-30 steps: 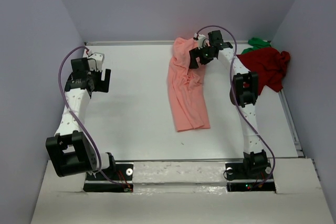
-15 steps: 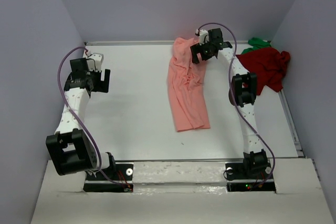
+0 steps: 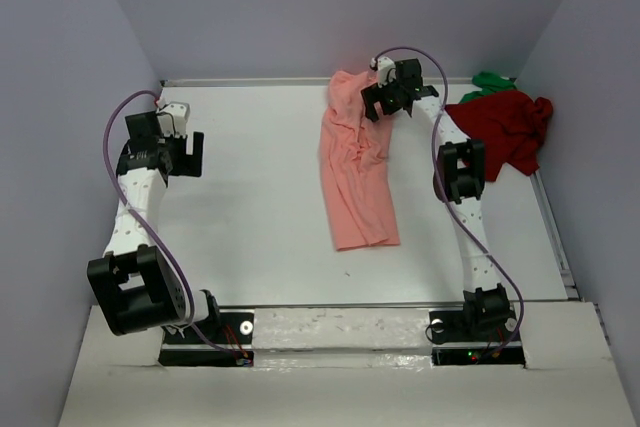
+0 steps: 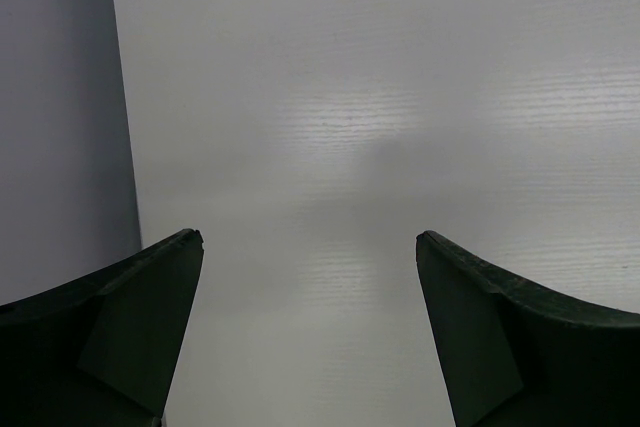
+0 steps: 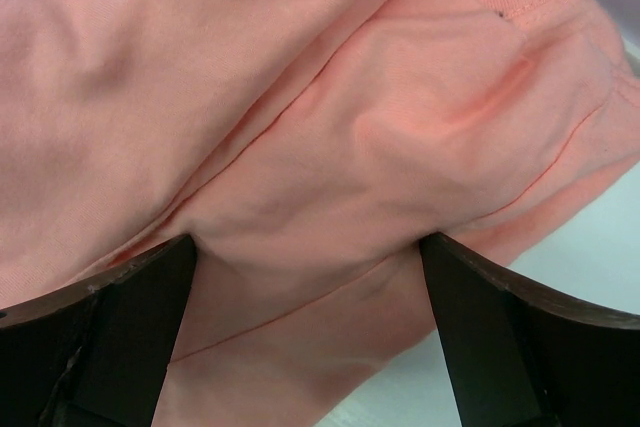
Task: Fold and stack the t-shirts
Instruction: Fold the tshirt
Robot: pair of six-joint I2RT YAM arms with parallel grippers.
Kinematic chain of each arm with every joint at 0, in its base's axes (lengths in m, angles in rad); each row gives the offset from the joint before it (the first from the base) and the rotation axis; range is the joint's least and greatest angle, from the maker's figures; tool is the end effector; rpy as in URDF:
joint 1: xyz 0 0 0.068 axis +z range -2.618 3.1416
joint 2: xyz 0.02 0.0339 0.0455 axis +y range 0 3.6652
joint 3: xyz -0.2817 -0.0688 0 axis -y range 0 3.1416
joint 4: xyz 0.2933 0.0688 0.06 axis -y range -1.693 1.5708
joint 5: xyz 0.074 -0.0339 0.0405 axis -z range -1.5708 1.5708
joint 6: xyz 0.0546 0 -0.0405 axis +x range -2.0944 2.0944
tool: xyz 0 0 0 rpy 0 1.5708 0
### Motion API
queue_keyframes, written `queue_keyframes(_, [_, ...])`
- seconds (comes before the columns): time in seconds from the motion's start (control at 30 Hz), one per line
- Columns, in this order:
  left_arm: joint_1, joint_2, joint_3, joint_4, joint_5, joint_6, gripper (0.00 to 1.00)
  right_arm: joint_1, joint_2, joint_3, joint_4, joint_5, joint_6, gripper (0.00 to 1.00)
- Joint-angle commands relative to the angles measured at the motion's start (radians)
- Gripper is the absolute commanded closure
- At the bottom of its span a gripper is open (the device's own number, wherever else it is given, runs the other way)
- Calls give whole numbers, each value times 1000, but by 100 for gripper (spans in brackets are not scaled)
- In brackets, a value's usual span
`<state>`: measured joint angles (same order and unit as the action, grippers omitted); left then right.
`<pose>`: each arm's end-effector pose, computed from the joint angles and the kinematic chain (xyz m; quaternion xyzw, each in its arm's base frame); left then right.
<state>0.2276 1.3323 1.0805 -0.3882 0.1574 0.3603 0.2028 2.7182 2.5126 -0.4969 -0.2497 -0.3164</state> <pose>0.3478 0.0718 0.2959 0.0943 0.8866 0.0624 0.4486 0.6565 0.1488 0.1461 -0.2817 0.8566 0.0891 0.4231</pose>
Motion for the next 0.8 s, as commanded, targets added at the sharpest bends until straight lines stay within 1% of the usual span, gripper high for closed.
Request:
queue_keyframes(0.0, [15, -24, -4, 8, 22, -6, 1, -6, 41, 15, 73, 72, -79, 0])
queue_keyframes(0.3, [27, -28, -25, 20, 27, -4, 1, 35, 83, 17, 195, 240, -231, 0])
queue_keyframes(0.33, [29, -31, -34, 22, 27, -4, 1, 44, 89, 20, 214, 295, -269, 0])
queue_keyframes(0.4, [35, -44, -45, 34, 36, -3, 1, 53, 112, 22, 283, 341, -318, 0])
queue_keyframes(0.5, [35, -51, -53, 35, 48, -3, 1, 53, 117, 22, 328, 360, -348, 0])
queue_keyframes(0.57, [35, -53, -50, 38, 62, -4, 1, 53, 81, -20, 343, 359, -348, 0])
queue_keyframes(0.63, [35, -58, -48, 38, 77, -4, 1, 53, -10, -78, 345, 345, -333, 0])
queue_keyframes(0.67, [35, -65, -50, 38, 94, -4, 1, 53, -50, -159, 351, 319, -325, 0])
queue_keyframes(0.73, [35, -76, -53, 41, 114, -4, 1, 53, -133, -242, 356, 294, -314, 0])
queue_keyframes(0.77, [35, -91, -54, 41, 131, -6, 1, 53, -211, -283, 359, 274, -319, 0])
